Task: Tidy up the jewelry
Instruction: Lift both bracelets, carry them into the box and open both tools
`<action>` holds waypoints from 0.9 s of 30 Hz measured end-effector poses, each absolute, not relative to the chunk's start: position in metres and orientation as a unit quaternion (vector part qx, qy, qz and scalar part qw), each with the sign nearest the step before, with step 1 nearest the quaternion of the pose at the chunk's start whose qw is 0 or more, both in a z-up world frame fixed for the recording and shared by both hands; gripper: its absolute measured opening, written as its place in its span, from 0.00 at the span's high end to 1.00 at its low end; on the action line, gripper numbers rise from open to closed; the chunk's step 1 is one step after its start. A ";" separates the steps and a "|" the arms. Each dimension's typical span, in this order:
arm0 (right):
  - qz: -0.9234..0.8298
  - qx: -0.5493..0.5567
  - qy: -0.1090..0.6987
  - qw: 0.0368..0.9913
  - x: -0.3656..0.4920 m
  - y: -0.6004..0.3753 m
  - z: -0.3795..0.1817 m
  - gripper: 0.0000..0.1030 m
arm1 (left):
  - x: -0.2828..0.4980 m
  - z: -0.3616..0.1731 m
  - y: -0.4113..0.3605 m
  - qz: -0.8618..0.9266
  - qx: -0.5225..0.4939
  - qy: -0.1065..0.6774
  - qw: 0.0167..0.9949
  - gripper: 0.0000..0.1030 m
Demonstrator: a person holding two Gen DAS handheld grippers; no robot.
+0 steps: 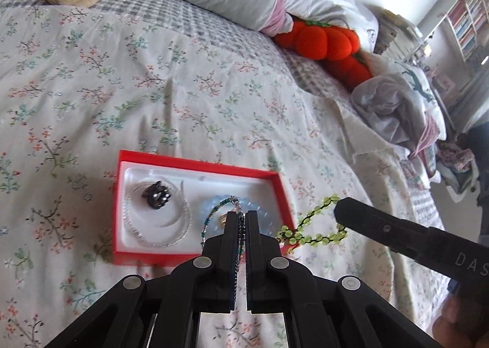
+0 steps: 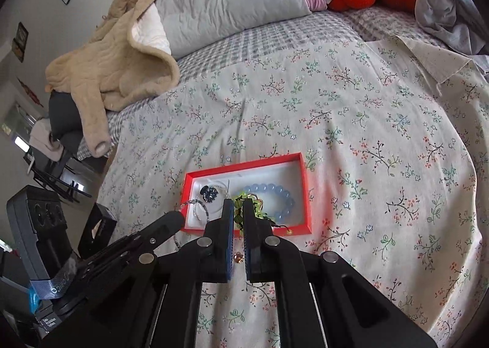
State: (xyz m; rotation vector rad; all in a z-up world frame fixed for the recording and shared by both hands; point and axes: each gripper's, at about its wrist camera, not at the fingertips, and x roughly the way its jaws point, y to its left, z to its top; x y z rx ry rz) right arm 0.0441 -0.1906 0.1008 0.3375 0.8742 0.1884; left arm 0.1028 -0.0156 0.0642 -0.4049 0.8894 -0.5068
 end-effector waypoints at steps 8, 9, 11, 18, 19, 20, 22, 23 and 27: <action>0.103 0.166 0.413 0.890 0.069 -0.177 0.097 0.95 | 0.137 0.028 0.000 -0.194 -0.210 0.444 0.849 1.00; 0.108 0.165 0.413 0.889 0.072 -0.173 0.096 0.95 | 0.139 0.024 0.002 -0.185 -0.206 0.448 0.850 1.00; 0.116 0.160 0.413 0.889 0.077 -0.163 0.095 0.95 | 0.142 0.017 0.005 -0.168 -0.194 0.453 0.854 1.00; 0.132 0.144 0.417 0.888 0.090 -0.135 0.085 0.95 | 0.145 0.006 0.006 -0.140 -0.159 0.460 0.862 1.00; 0.133 0.143 0.416 0.888 0.091 -0.134 0.085 0.95 | 0.143 0.008 0.007 -0.139 -0.156 0.455 0.866 1.00; 0.133 0.143 0.416 0.888 0.091 -0.133 0.084 0.95 | 0.141 0.011 0.007 -0.139 -0.153 0.452 0.868 1.00; 0.133 0.144 0.416 0.888 0.092 -0.132 0.084 0.95 | 0.138 0.017 0.008 -0.138 -0.146 0.446 0.872 1.00; 0.136 0.146 0.416 0.887 0.093 -0.132 0.084 0.95 | 0.136 0.020 0.010 -0.136 -0.142 0.442 0.875 1.00; 0.152 0.146 0.410 0.887 0.092 -0.129 0.089 0.95 | 0.130 0.026 0.019 -0.130 -0.142 0.440 0.877 0.99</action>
